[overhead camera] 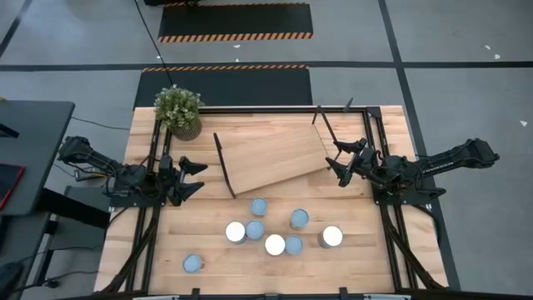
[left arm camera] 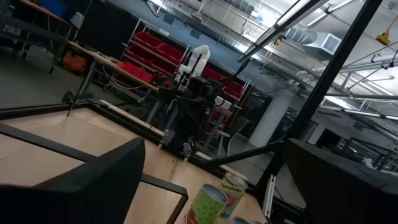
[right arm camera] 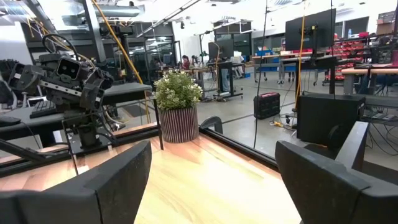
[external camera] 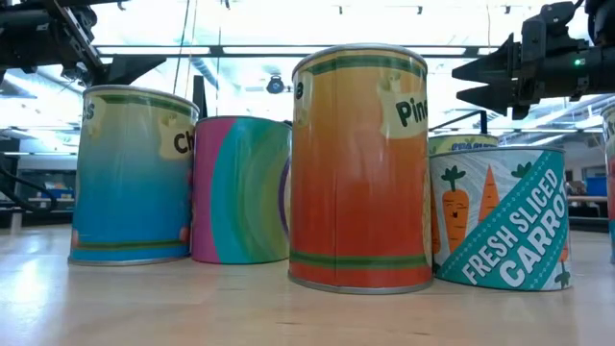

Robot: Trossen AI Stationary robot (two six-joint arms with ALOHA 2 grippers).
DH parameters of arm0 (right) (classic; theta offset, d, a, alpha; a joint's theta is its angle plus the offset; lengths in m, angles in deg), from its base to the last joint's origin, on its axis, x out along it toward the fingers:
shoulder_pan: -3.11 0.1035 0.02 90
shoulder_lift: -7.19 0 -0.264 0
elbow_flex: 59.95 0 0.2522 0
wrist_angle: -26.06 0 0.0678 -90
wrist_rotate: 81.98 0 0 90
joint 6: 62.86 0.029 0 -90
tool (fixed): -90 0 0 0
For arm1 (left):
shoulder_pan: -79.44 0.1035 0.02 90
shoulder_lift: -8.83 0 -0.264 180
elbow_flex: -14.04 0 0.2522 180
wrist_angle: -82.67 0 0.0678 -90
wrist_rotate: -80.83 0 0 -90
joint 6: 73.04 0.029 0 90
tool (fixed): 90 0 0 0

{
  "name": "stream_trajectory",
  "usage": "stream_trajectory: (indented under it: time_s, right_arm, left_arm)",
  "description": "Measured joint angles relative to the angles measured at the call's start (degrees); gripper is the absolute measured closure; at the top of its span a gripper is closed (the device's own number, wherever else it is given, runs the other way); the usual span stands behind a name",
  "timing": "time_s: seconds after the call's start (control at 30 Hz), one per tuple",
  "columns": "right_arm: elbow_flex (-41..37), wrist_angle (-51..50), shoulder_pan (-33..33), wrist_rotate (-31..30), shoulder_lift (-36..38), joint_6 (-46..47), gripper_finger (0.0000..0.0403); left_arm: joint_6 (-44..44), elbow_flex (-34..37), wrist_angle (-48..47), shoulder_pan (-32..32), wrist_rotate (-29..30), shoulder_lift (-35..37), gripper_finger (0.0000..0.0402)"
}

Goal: Pick and place cans onto a shelf

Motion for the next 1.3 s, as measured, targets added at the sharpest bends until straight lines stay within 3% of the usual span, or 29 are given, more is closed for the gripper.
stream_trajectory:
  time_s: [0.27, 0.4, 0.5, 0.67, 0.73, 0.87, 1.13, 1.3]
  right_arm:
    - [0.0, 0.0, 0.0, 0.0, 0.0, 0.0, 0.0053]
    - [0.0, 0.0, 0.0, 0.0, 0.0, 0.0, 0.0053]
    - [0.0, 0.0, 0.0, 0.0, 0.0, 0.0, 0.0053]
    - [0.0, 0.0, 0.0, 0.0, 0.0, 0.0, 0.0053]
    - [0.0, 0.0, 0.0, 0.0, 0.0, 0.0, 0.0053]
    - [0.0, 0.0, 0.0, 0.0, 0.0, 0.0, 0.0053]
    - [0.0, 0.8, 0.0, 0.0, 0.0, 0.7, 0.0053]
    - [0.0, 6.3, -0.1, 0.0, 0.0, 18.5, 0.0053]
  left_arm:
    - [-1.1, 0.0, 0.0, 0.0, 0.0, 0.0, 0.0013]
    - [-14.9, 0.0, 0.5, 0.2, 1.0, 0.0, 0.0013]
    - [-24.8, 0.0, -0.2, 1.9, 6.4, 0.0, 0.0013]
    - [-21.6, 0.0, 0.1, 7.0, 20.2, 0.0, 0.0013]
    - [-22.5, 0.0, 1.0, 8.2, 21.4, 0.0, 0.0013]
    - [-27.8, 0.0, 1.4, 9.0, 19.0, 0.0, 0.0013]
    - [-30.2, 0.0, 1.5, 9.0, 7.8, 0.0, 0.0013]
    - [-32.7, -0.2, 4.6, 8.9, 2.1, 0.0, 0.0013]
